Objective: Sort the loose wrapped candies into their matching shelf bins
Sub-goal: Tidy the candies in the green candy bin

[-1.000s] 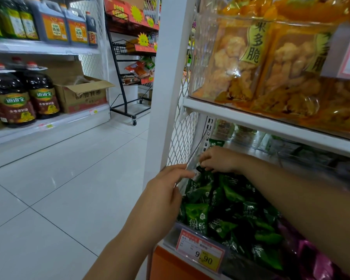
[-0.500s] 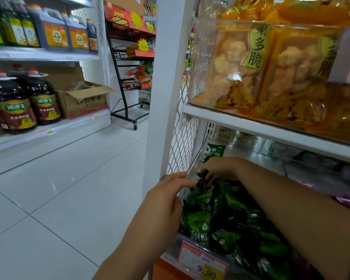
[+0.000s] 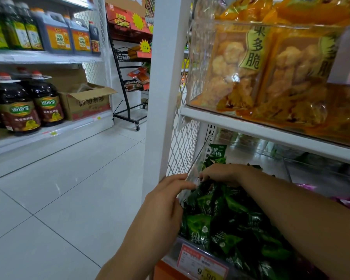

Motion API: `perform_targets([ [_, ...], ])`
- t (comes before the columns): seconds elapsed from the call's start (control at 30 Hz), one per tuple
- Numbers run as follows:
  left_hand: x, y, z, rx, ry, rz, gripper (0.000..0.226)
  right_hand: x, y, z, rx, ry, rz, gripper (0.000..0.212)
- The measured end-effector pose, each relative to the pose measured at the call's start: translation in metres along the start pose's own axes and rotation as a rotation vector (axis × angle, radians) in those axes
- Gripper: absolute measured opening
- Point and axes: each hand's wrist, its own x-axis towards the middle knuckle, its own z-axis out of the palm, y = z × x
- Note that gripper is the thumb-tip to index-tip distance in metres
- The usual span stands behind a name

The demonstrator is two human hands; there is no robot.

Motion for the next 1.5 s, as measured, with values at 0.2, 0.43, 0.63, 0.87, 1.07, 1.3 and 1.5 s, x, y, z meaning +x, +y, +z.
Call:
perform_targets([
  [0.2,-0.001,-0.001,-0.002,0.002,-0.015,0.002,0.06,-0.003,0.006,0.0,0.069,0.005,-0.071,0.042],
  [0.43,0.0,-0.004,-0.001,-0.01,-0.019,0.013,0.058,-0.01,0.013,-0.01,0.251,0.023,-0.195,0.053],
  [0.63,-0.001,-0.003,-0.003,-0.014,-0.023,0.017,0.056,-0.024,0.003,-0.014,0.357,0.101,-0.274,0.041],
  [0.87,-0.001,-0.001,-0.003,0.001,-0.018,0.034,0.055,-0.069,-0.009,0.003,0.049,0.465,-0.439,0.039],
  [1.07,-0.007,0.007,0.001,0.108,-0.038,0.095,0.046,-0.148,0.018,0.018,-0.118,0.672,-0.57,0.029],
  [1.3,-0.011,0.03,0.01,0.135,-0.059,0.126,0.042,-0.23,0.094,0.013,-0.274,0.875,-0.44,0.031],
  [1.5,-0.011,0.059,0.027,0.118,-0.117,0.176,0.04,-0.282,0.165,0.0,-0.323,1.0,-0.249,0.029],
])
